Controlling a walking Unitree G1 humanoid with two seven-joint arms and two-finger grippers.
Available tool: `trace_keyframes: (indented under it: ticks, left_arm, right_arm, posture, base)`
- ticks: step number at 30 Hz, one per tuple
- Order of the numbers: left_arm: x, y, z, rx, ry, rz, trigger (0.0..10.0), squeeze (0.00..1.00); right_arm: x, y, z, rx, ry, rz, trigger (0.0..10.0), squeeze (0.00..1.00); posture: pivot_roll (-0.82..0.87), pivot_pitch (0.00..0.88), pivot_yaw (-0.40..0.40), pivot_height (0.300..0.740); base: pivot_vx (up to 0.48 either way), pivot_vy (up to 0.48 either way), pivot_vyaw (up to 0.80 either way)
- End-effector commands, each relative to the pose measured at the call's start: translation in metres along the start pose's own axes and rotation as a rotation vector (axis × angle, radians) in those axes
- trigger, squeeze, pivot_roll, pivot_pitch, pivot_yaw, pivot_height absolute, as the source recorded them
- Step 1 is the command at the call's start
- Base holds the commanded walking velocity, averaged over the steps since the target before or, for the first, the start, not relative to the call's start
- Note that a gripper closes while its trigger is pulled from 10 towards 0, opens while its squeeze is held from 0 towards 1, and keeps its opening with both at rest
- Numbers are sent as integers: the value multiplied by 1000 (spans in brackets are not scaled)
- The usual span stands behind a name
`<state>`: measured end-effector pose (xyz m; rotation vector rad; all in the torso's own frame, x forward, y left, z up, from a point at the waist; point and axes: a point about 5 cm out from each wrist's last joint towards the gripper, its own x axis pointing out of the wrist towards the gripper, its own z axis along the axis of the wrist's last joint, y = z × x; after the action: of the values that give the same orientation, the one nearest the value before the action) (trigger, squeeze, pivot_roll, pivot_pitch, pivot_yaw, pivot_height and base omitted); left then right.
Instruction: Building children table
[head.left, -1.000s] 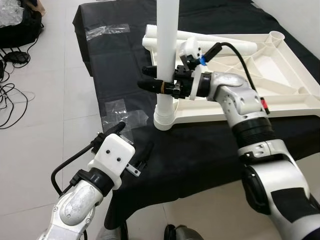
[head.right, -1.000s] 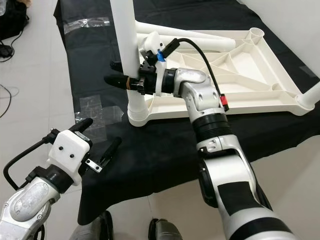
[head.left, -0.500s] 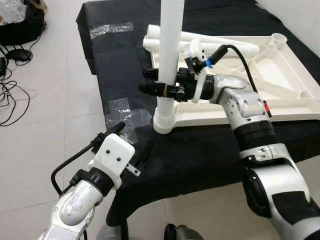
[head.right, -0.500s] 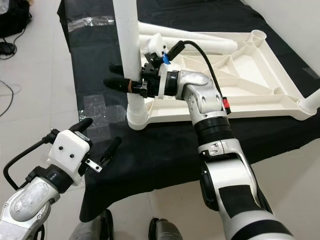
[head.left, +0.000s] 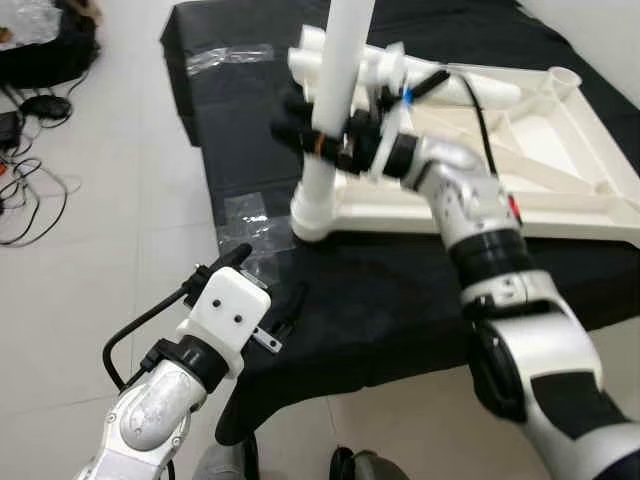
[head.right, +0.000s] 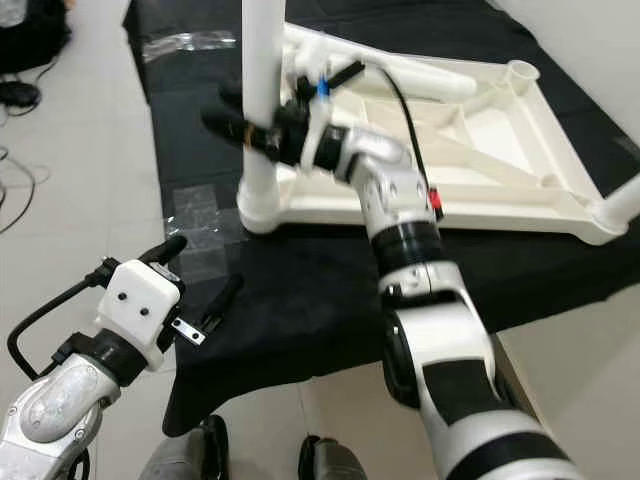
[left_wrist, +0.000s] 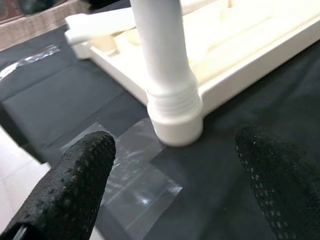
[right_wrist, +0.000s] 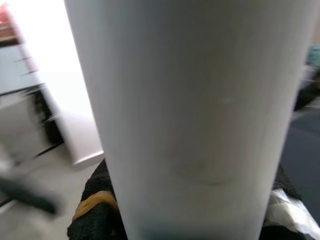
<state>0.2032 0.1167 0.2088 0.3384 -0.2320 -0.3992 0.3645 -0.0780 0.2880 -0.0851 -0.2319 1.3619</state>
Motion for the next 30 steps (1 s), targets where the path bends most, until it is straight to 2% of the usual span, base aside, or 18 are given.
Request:
trace_keyframes:
  ticks: [1,2,4,7,11,12,13,16,17,21,24,25,26,27,30]
  left_arm:
    - [-2,-2,-2,1,8,-1,10000,0]
    - [-2,-2,-2,1,8,-1,10000,0]
    - [-2,-2,-2,1,9,-1,10000,0]
    - [-3,-3,-2,3,8,-2,10000,0]
    - [-2,-2,-1,3,5,-2,10000,0]
    - [-2,-2,-1,3,4,-1,10000,0]
    - [-2,-2,-1,4,2,2,10000,0]
    - [-2,-1,-1,5,1,3,10000,0]
    - [-1,0,-1,6,1,8,10000,0]
    - [-1,0,-1,6,1,10,10000,0]
    - [-1,1,-2,10,2,13,10000,0]
    - [-1,1,-2,10,2,13,10000,0]
    - [-1,2,-2,10,3,15,10000,0]
    - [-1,2,-2,10,3,15,10000,0]
    - [-1,2,-2,11,4,15,10000,0]
  right_arm:
    - [4,11,-11,48,-6,104,10000,0]
    - [5,14,-17,27,31,114,10000,0]
    - [8,5,-23,6,51,-10,10000,0]
    - [7,-6,-24,13,42,-133,10000,0]
    - [4,-10,-25,17,48,-188,10000,0]
    - [3,-11,-25,14,46,-217,10000,0]
    - [-1,-15,-27,22,56,-302,10000,0]
    - [-2,-16,-27,26,61,-329,10000,0]
    - [-8,-19,-32,32,89,-398,10000,0]
    - [-12,-23,-36,36,113,-462,10000,0]
    - [-18,-33,-43,44,174,-630,10000,0]
    - [-18,-33,-43,44,174,-630,10000,0]
    - [-20,-38,-46,47,195,-740,10000,0]
    - [-20,-38,-46,47,195,-740,10000,0]
    - [-21,-43,-46,63,186,-868,10000,0]
  posture:
    - [135,246,-93,740]
    - [135,246,-93,740]
    - [134,244,-93,740]
    - [135,241,-91,740]
    - [135,239,-93,740]
    - [135,239,-93,740]
    - [135,239,-93,740]
    - [135,239,-93,740]
    - [131,243,-90,740]
    - [131,243,-90,740]
    - [131,246,-89,740]
    - [131,246,-89,740]
    - [131,246,-89,740]
    - [131,246,-89,740]
    - [131,249,-91,740]
  base:
    - [0,0,0]
    - [0,0,0]
    - [0,0,0]
    - [0,0,0]
    - [0,0,0]
    - [0,0,0]
    - [0,0,0]
    - [0,0,0]
    - [0,0,0]
    - [0,0,0]
    - [0,0,0]
    - [0,0,0]
    - [0,0,0]
    - [0,0,0]
    - [0,0,0]
